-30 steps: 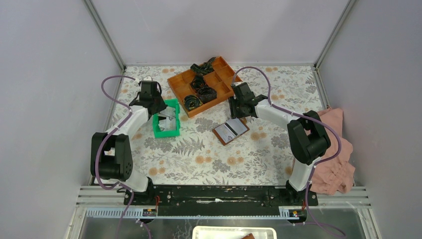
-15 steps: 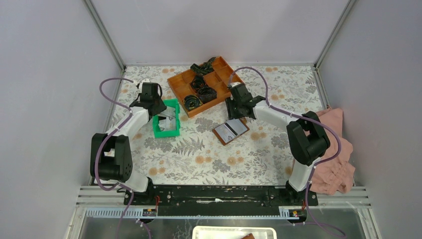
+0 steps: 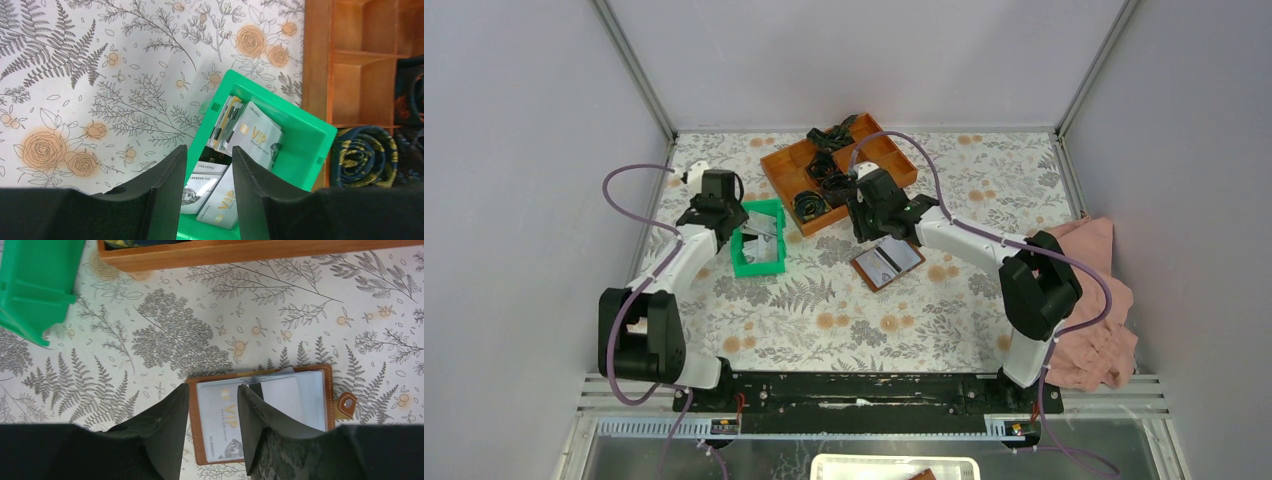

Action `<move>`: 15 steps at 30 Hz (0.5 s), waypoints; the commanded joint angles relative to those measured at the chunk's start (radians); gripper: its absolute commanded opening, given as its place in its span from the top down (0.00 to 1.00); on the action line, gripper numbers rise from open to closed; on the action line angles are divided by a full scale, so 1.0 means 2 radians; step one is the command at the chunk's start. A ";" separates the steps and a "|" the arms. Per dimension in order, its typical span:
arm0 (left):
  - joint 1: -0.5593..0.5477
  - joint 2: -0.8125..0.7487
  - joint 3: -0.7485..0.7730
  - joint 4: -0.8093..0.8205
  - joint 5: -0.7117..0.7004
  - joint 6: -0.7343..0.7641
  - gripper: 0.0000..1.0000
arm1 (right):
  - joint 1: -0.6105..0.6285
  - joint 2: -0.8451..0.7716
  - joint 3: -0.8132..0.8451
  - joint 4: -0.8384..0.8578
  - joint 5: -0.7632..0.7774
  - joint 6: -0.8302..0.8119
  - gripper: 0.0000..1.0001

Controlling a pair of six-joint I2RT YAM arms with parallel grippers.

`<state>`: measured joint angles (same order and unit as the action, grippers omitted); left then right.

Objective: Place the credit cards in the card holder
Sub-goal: Adjust the credit card in the storage box, then move the storage box to the center of the board.

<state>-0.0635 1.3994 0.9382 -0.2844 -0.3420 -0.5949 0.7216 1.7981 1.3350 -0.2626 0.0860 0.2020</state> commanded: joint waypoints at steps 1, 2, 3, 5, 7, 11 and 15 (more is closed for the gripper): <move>0.004 0.021 -0.009 0.001 0.000 0.016 0.54 | 0.017 -0.007 0.029 -0.008 0.018 -0.006 0.52; 0.004 0.023 -0.013 0.002 0.001 0.018 0.54 | 0.019 -0.007 0.030 -0.008 0.019 -0.006 0.52; 0.005 0.025 -0.016 0.003 0.004 0.022 0.55 | 0.019 -0.007 0.030 -0.008 0.019 -0.005 0.52; 0.004 0.032 -0.020 0.002 0.008 0.025 0.57 | 0.020 -0.006 0.030 -0.006 0.019 -0.005 0.52; 0.004 0.037 -0.023 0.000 0.008 0.024 0.58 | 0.021 -0.004 0.031 -0.006 0.019 -0.004 0.52; 0.005 0.044 -0.036 0.000 0.008 0.012 0.63 | 0.024 -0.003 0.028 -0.005 0.018 -0.004 0.52; 0.004 0.042 -0.054 0.003 0.014 -0.005 0.85 | 0.030 -0.004 0.026 -0.002 0.017 -0.003 0.52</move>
<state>-0.0628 1.4776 0.8761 -0.2821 -0.3134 -0.5735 0.7601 1.7988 1.3567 -0.2798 0.0967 0.2020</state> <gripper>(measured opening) 0.235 0.477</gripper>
